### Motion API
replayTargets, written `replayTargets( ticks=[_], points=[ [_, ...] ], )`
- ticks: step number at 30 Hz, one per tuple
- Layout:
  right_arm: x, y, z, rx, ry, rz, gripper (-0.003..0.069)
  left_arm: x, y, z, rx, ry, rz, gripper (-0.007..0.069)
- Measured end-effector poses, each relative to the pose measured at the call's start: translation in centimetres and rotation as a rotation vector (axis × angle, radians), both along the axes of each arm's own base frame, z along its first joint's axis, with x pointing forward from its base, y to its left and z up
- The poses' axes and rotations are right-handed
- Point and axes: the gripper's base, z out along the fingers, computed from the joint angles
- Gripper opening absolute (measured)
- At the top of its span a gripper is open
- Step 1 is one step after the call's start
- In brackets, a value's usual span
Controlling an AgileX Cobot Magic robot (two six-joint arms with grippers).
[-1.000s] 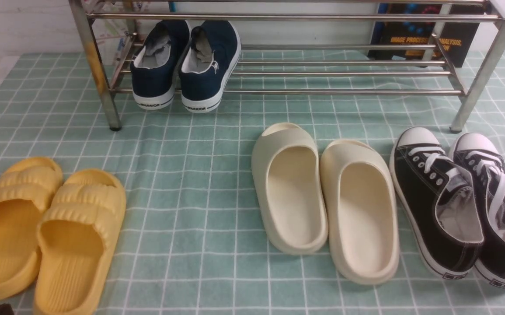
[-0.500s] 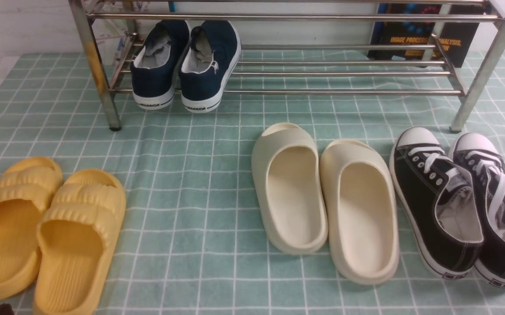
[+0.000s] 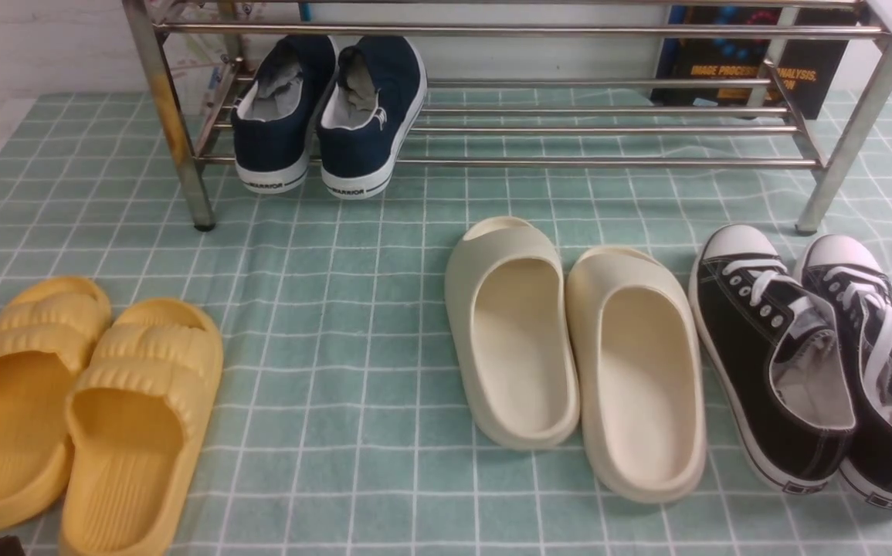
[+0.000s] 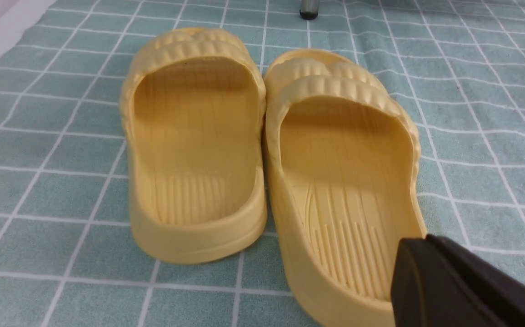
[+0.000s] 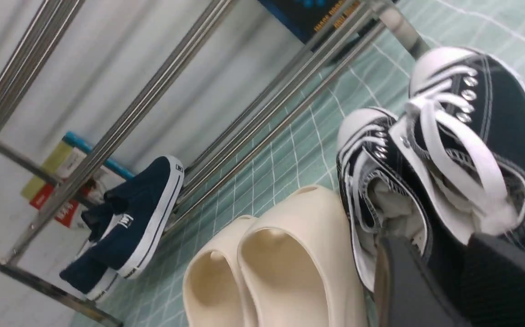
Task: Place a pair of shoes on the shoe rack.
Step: Use the right arm to grab the shoe closest to it
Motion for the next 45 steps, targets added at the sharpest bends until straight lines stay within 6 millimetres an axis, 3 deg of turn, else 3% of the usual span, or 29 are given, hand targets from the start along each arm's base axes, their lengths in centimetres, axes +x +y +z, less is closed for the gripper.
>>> replayTargets(
  ticks=[2, 3, 4, 5, 6, 7, 8, 10, 11, 19, 23, 26, 31, 33, 34, 35, 37, 39, 42, 45],
  points=[
    [-0.1, 0.1, 2.3, -0.133, -0.016, 0.020, 0.0194, 0.0, 0.0, 0.0, 0.000, 0.000, 0.000, -0.0010],
    [0.0, 0.1, 2.4, -0.147, -0.002, 0.026, 0.0183, 0.0, 0.0, 0.0, 0.000, 0.000, 0.000, -0.0010],
    [0.1, 0.2, 4.4, -0.267, 0.018, 0.050, 0.0127, 0.0, 0.0, 0.0, 0.000, 0.000, 0.000, -0.0010],
    [0.3, 0.2, 4.5, -0.288, 0.034, 0.053, 0.0120, 0.0, 0.0, 0.0, 0.000, 0.000, 0.000, -0.0010],
    [0.9, 0.3, 7.0, -0.419, 0.099, 0.096, 0.0045, 0.0, 0.0, 0.0, 0.000, 0.000, 0.000, -0.0010],
    [1.1, 0.2, 6.9, -0.425, 0.112, 0.097, 0.0037, 0.0, 0.0, 0.0, 0.000, 0.000, 0.000, -0.0010],
    [2.2, 0.2, 8.7, -0.517, 0.210, 0.148, 0.0000, 0.0, 0.0, 0.0, 0.000, 0.000, 0.000, -0.0010],
    [2.8, 0.2, 9.8, -0.571, 0.273, 0.181, -0.0003, 0.0, 0.0, 0.0, 0.000, 0.000, 0.000, -0.0010],
    [4.3, 0.0, 10.7, -0.631, 0.390, 0.241, -0.0003, 0.0, 0.0, 0.0, 0.000, 0.000, 0.000, -0.0010],
    [9.8, 1.8, 11.9, -0.764, 0.667, 0.585, -0.0003, 0.0, 0.0, 0.0, 0.000, 0.000, 0.000, -0.0009],
    [12.9, 3.9, 10.8, -0.814, 0.785, 0.698, 0.0007, 0.0, 0.0, 0.0, 0.000, 0.000, 0.000, -0.0005],
    [14.1, 5.0, 9.9, -0.846, 0.833, 0.731, 0.0026, 0.0, 0.0, 0.0, 0.000, 0.000, 0.000, -0.0002],
    [16.8, 7.5, 7.3, -0.918, 0.926, 0.745, 0.0216, 0.0, 0.0, 0.0, 0.000, 0.000, 0.000, 0.0002],
    [17.6, 7.7, 6.4, -0.920, 0.950, 0.729, 0.0293, 0.0, 0.0, 0.0, 0.000, 0.000, 0.000, 0.0004],
    [18.5, 7.9, 5.5, -0.928, 0.967, 0.705, 0.0382, 0.0, 0.0, 0.0, 0.000, 0.000, 0.000, 0.0005],
    [18.6, 7.9, 5.4, -0.931, 0.972, 0.706, 0.0392, 0.0, 0.0, 0.0, 0.000, 0.000, 0.000, 0.0005],
    [19.9, 8.2, 3.7, -0.940, 1.003, 0.693, 0.0514, 0.0, 0.0, 0.0, 0.000, 0.000, 0.000, 0.0007],
    [20.7, 8.5, 2.5, -0.944, 1.027, 0.697, 0.0561, 0.0, 0.0, 0.0, 0.000, 0.000, 0.000, 0.0008],
    [21.5, 8.8, 1.1, -0.945, 1.052, 0.704, 0.0575, 0.0, 0.0, 0.0, 0.000, 0.000, 0.000, 0.0010],
    [22.4, 9.2, -1.0, -0.949, 1.091, 0.718, 0.0509, 0.0, 0.0, 0.0, 0.000, 0.000, 0.000, 0.0010]
  ],
)
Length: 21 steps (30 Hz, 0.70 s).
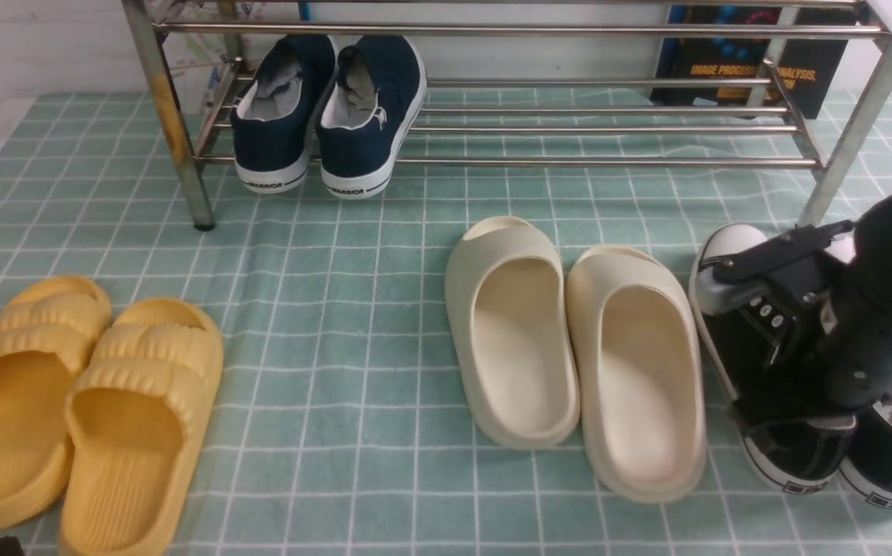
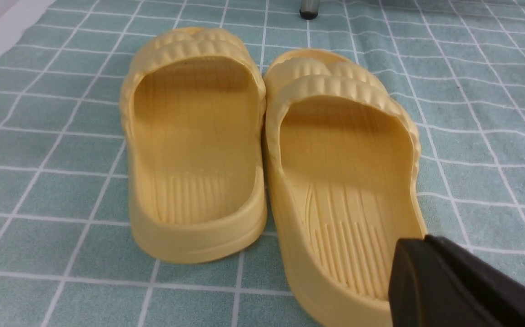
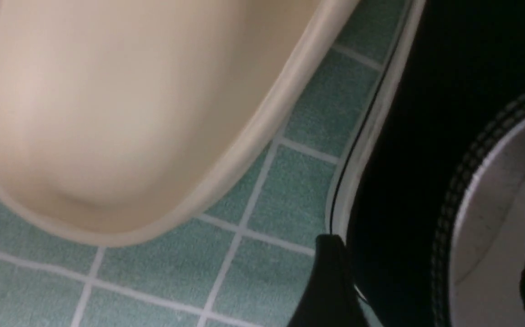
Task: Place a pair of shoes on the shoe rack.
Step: Use the right arm to grab the shoe closest to it, then use the right arm to put a shoe into the shoe rack
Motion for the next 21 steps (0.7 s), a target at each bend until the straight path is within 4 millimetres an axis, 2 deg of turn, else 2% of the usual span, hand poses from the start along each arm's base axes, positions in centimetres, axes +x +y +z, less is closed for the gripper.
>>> replayTargets(
  ticks=[1, 3, 8, 9, 13, 14, 17, 18, 21],
  points=[
    [0.0, 0.0, -0.1, -0.001, 0.002, 0.000, 0.0501, 0.0, 0.0, 0.0, 0.000, 0.000, 0.000, 0.0010],
    [0.2, 0.1, -0.7, -0.003, 0.019, -0.002, 0.0353, 0.0, 0.0, 0.0, 0.000, 0.000, 0.000, 0.0010],
    [0.2, 0.4, -0.2, 0.021, 0.021, -0.015, 0.0043, 0.0, 0.0, 0.0, 0.000, 0.000, 0.000, 0.0018],
    [0.2, 0.4, -0.1, 0.022, 0.021, -0.016, 0.0038, 0.0, 0.0, 0.0, 0.000, 0.000, 0.000, 0.0018],
    [0.0, 0.5, 3.0, 0.039, 0.022, -0.032, 0.0022, 0.0, 0.0, 0.0, 0.000, 0.000, 0.000, 0.0022],
    [0.0, 0.5, 3.2, 0.040, 0.021, -0.031, 0.0022, 0.0, 0.0, 0.0, 0.000, 0.000, 0.000, 0.0022],
    [0.1, 0.5, 6.9, 0.065, -0.036, -0.033, 0.0022, 0.0, 0.0, 0.0, 0.000, 0.000, 0.000, 0.0027],
    [0.1, 0.5, 7.1, 0.067, -0.041, -0.031, 0.0022, 0.0, 0.0, 0.0, 0.000, 0.000, 0.000, 0.0027],
    [0.6, 1.0, 9.4, 0.098, -0.088, 0.004, 0.0022, 0.0, 0.0, 0.0, 0.000, 0.000, 0.000, 0.0029]
  ],
)
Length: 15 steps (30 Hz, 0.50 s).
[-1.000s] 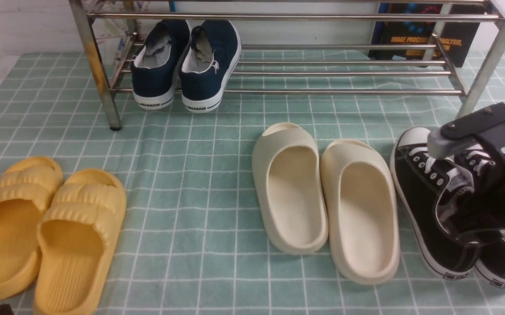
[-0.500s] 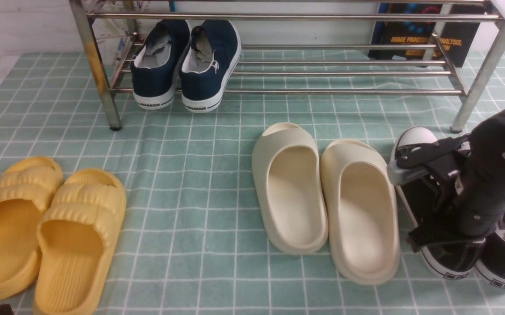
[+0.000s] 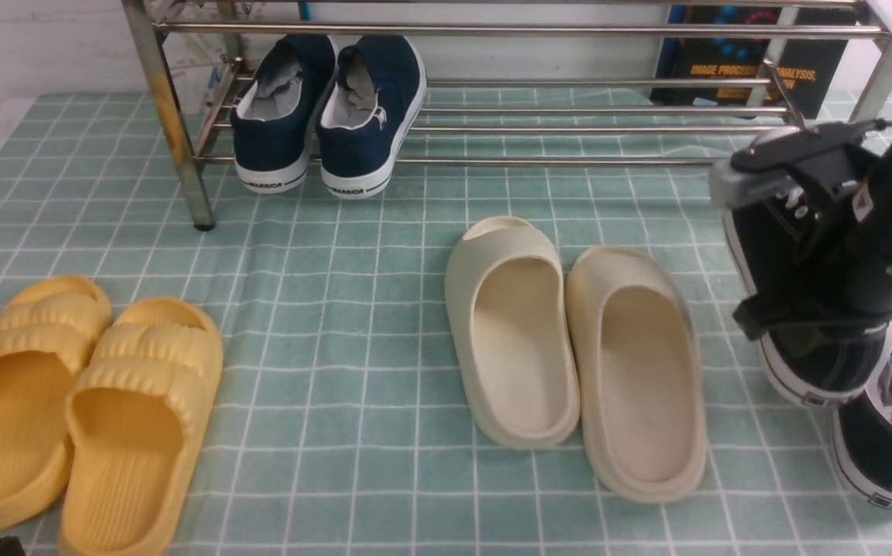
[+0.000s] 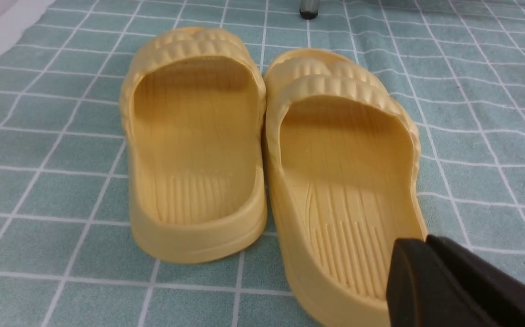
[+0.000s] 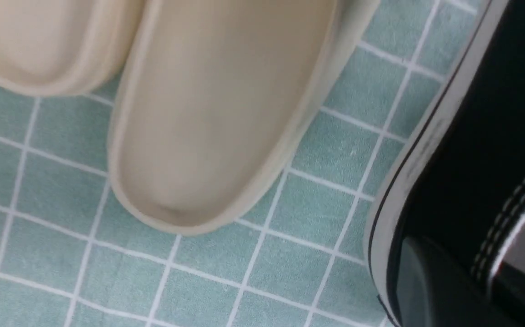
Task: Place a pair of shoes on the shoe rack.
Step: Use the right arm to put a shoe into the shoe rack
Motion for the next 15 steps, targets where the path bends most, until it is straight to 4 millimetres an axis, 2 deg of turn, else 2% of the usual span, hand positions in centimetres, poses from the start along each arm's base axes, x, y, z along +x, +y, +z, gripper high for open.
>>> replayTargets(
  ticks=[4, 8, 9, 12, 15],
  points=[
    [0.8, 0.7, 0.9, 0.039, -0.016, 0.021, 0.0022, 0.0, 0.0, 0.0, 0.000, 0.000, 0.000, 0.0029],
    [2.4, 1.4, 1.0, 0.041, -0.020, 0.040, 0.0022, 0.0, 0.0, 0.0, 0.000, 0.000, 0.000, 0.0029],
    [3.6, 1.8, 0.8, 0.039, -0.019, 0.046, 0.0022, 0.0, 0.0, 0.0, 0.000, 0.000, 0.000, 0.0032],
    [4.8, 2.3, 0.8, 0.040, -0.025, 0.049, 0.0022, 0.0, 0.0, 0.0, 0.000, 0.000, 0.000, 0.0036],
    [7.3, 3.3, 0.3, 0.031, -0.019, 0.060, 0.0022, 0.0, 0.0, 0.0, 0.000, 0.000, 0.000, 0.0040]
  ],
)
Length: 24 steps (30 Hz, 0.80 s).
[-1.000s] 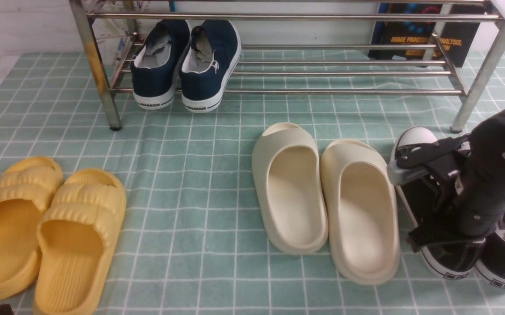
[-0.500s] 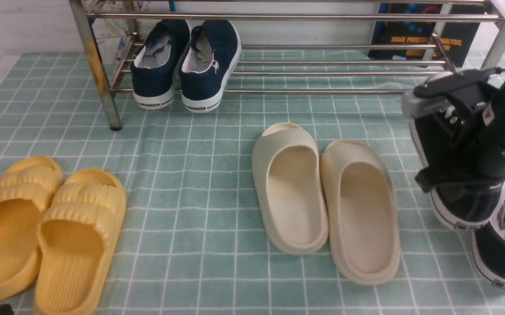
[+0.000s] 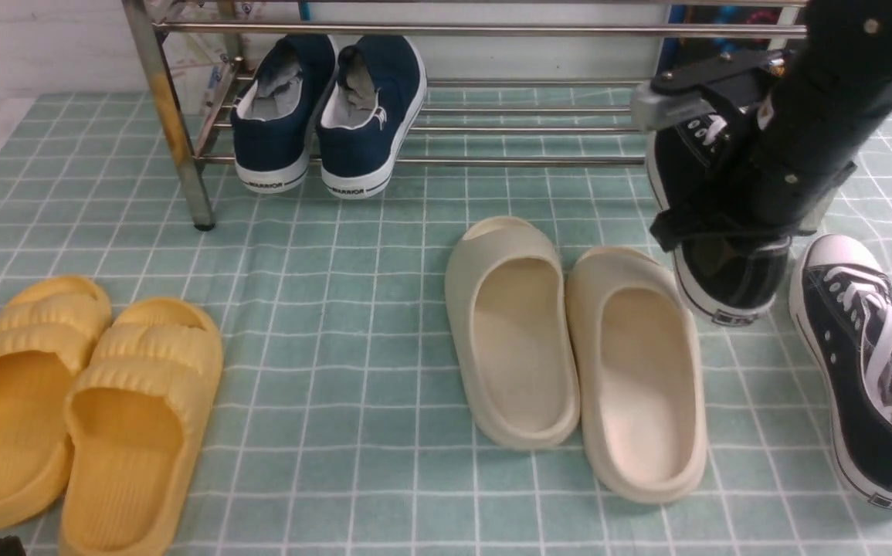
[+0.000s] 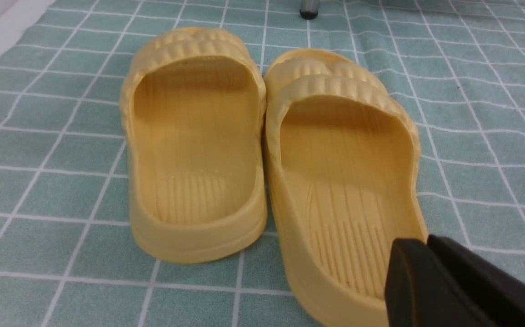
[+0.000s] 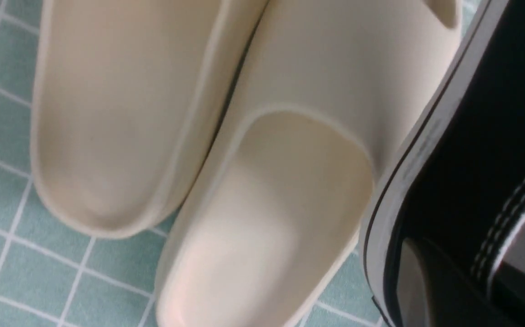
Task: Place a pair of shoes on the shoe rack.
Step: Use the right arm to put a shoe into the shoe rack
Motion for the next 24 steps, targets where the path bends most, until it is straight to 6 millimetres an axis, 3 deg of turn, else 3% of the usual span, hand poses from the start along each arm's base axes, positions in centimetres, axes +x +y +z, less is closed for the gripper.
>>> replayTargets(
  ticks=[10, 19, 24],
  points=[
    [5.3, 1.7, -0.5, -0.004, -0.029, 0.028, 0.0022, 0.0, 0.0, 0.0, 0.000, 0.000, 0.000, 0.0051],
    [9.0, -0.1, -1.5, -0.024, -0.057, 0.036, 0.0022, 0.0, 0.0, 0.0, 0.000, 0.000, 0.000, 0.0059],
    [9.8, -0.2, -1.9, -0.034, -0.072, 0.090, 0.0022, 0.0, 0.0, 0.0, 0.000, 0.000, 0.000, 0.0060]
  ],
)
